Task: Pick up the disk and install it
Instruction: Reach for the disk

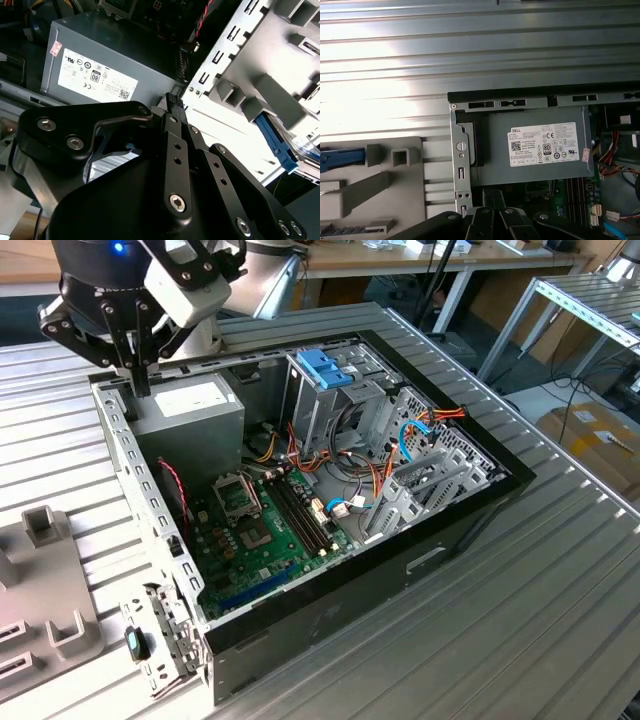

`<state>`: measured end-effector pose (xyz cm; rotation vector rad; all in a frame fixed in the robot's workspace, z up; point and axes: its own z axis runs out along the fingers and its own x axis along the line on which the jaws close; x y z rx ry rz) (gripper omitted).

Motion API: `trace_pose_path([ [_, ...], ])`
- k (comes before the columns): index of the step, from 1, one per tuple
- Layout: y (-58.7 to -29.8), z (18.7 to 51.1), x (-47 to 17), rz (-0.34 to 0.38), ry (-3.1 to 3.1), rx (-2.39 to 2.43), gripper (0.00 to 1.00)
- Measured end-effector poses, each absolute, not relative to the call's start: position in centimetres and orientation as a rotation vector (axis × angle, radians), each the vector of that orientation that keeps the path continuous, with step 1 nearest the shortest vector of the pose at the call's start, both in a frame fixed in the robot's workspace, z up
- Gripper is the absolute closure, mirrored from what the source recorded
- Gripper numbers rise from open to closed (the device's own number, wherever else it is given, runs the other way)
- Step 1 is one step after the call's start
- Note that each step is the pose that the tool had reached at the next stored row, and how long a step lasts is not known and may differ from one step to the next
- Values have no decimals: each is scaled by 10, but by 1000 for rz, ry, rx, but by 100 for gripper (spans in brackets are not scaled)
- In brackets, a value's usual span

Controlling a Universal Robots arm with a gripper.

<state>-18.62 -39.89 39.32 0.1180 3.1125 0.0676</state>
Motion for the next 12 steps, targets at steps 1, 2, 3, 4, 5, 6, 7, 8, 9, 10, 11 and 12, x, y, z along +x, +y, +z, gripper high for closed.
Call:
trace_pose_path([
  [1,-399,393,-189,68,3112,118,89],
  [2,-399,393,-192,68,3112,118,89],
  [3,-399,393,-193,68,3113,118,89],
  [4,-399,393,-194,67,3112,118,89],
  [5,-399,393,-195,67,3113,118,89],
  [6,-399,393,-196,67,3112,118,89],
  [7,-399,393,-198,67,3112,118,89],
  [8,-399,393,-199,67,3112,118,89],
  [9,-399,393,-200,67,3112,118,89],
  [10,-399,393,-201,67,3112,118,89],
  [11,-399,393,-202,67,3112,118,89],
  [12,-399,393,-203,67,3112,118,89],
])
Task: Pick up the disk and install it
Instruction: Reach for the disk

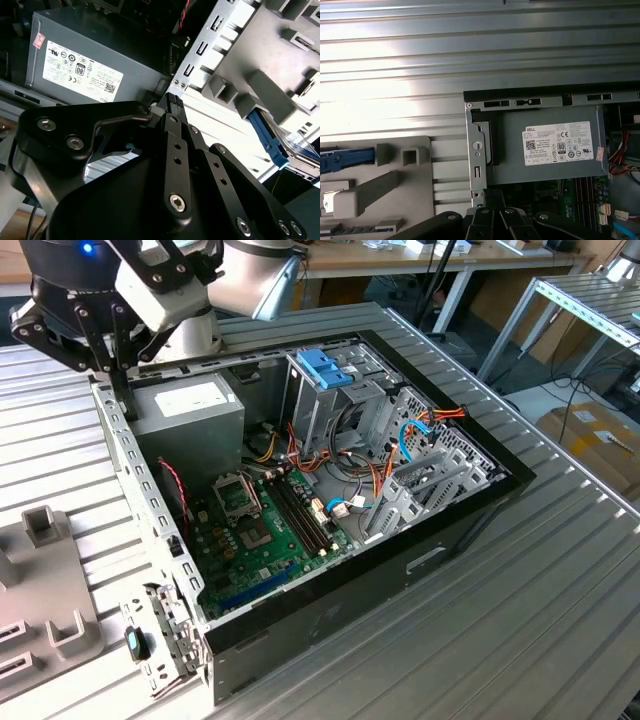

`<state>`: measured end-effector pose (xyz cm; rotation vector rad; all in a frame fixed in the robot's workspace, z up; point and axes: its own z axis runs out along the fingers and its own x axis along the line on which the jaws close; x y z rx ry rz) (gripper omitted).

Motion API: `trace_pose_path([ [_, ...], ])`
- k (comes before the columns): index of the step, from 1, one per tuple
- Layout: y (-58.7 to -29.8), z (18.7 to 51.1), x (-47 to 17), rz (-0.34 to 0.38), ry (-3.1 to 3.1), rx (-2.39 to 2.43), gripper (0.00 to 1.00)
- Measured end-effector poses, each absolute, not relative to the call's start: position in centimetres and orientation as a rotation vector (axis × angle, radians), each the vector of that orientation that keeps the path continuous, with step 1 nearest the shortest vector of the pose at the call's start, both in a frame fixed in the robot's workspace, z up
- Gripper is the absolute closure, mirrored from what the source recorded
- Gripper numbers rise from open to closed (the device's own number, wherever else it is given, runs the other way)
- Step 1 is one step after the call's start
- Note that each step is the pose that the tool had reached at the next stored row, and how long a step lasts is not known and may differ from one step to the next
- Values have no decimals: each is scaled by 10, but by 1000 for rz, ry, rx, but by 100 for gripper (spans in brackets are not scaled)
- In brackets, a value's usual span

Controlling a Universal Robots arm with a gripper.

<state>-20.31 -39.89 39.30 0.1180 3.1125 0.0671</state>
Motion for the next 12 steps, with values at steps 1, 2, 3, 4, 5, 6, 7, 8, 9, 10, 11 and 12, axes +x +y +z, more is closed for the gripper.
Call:
trace_pose_path([
  [1,-399,393,-204,67,3113,118,89],
  [2,-399,393,-205,67,3113,118,89],
  [3,-399,393,-207,67,3113,118,89],
  [4,-399,393,-208,67,3112,118,89],
  [5,-399,393,-208,67,3113,118,89],
  [6,-399,393,-209,67,3112,118,89],
  [7,-399,393,-210,67,3112,118,89],
  [8,-399,393,-210,67,3113,118,89],
  [9,-399,393,-210,67,3113,118,89],
  [10,-399,393,-211,67,3112,118,89],
  [11,-399,393,-212,67,3113,118,89],
  [12,-399,393,-213,67,3113,118,89],
])
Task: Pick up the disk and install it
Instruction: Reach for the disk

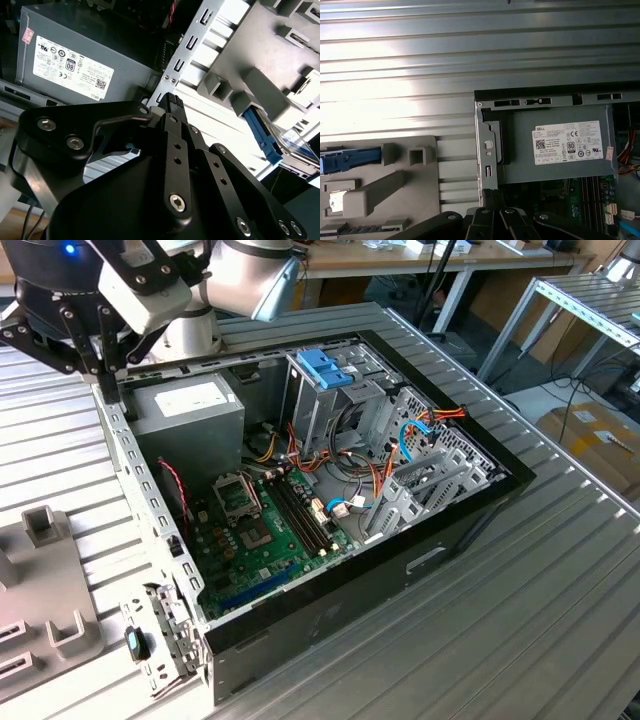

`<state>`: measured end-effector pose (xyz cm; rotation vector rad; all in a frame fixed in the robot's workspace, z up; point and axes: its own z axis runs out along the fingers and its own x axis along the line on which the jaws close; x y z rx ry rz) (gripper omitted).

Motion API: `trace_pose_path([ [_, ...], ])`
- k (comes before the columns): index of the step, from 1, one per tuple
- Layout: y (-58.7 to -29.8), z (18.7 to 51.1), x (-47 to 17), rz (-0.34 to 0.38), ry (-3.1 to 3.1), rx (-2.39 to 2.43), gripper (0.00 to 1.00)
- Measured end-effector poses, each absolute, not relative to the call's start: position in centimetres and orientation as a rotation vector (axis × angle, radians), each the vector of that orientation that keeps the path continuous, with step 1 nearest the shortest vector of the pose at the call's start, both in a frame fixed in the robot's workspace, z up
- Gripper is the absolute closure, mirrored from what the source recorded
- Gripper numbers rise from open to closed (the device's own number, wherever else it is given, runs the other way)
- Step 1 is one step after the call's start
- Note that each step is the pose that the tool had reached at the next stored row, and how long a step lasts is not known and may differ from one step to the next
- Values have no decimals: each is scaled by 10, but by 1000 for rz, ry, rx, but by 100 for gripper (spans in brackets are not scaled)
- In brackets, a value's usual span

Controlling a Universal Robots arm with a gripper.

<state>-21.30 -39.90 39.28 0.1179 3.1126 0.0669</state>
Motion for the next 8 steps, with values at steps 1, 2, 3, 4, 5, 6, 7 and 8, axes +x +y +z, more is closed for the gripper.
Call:
trace_pose_path([
  [1,-399,393,-214,67,3113,118,89],
  [2,-399,393,-215,67,3113,118,89],
  [3,-399,393,-216,67,3113,118,89],
  [4,-399,393,-217,67,3112,118,89],
  [5,-399,393,-219,67,3112,118,89],
  [6,-399,393,-221,67,3112,118,89],
  [7,-399,393,-222,67,3112,118,89],
  [8,-399,393,-223,67,3112,118,89],
])
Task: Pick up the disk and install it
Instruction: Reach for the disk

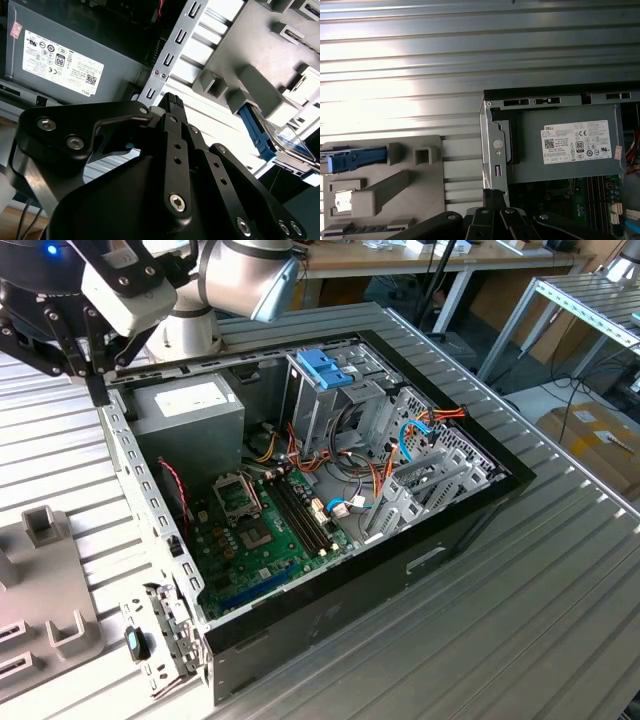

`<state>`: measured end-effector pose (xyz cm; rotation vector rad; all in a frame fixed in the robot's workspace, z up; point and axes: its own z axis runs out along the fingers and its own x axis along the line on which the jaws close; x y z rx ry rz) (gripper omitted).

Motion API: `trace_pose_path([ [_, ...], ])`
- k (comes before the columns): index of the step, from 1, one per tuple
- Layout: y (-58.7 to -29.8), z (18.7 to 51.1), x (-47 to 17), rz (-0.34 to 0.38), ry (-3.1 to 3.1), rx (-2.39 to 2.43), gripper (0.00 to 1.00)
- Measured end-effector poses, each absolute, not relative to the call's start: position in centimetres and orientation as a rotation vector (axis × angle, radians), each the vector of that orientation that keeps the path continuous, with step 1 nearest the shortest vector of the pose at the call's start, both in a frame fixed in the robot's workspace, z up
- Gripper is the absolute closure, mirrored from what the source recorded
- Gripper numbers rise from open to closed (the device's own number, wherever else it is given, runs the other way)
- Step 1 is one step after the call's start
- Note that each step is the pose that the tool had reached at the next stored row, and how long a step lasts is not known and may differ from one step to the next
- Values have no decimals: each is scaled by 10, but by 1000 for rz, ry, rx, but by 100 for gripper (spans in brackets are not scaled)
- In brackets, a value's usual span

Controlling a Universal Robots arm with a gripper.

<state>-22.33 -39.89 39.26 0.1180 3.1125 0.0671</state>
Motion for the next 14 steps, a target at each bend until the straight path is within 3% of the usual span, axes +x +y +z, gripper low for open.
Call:
trace_pose_path([
  [14,-399,393,-226,67,3112,118,89],
])
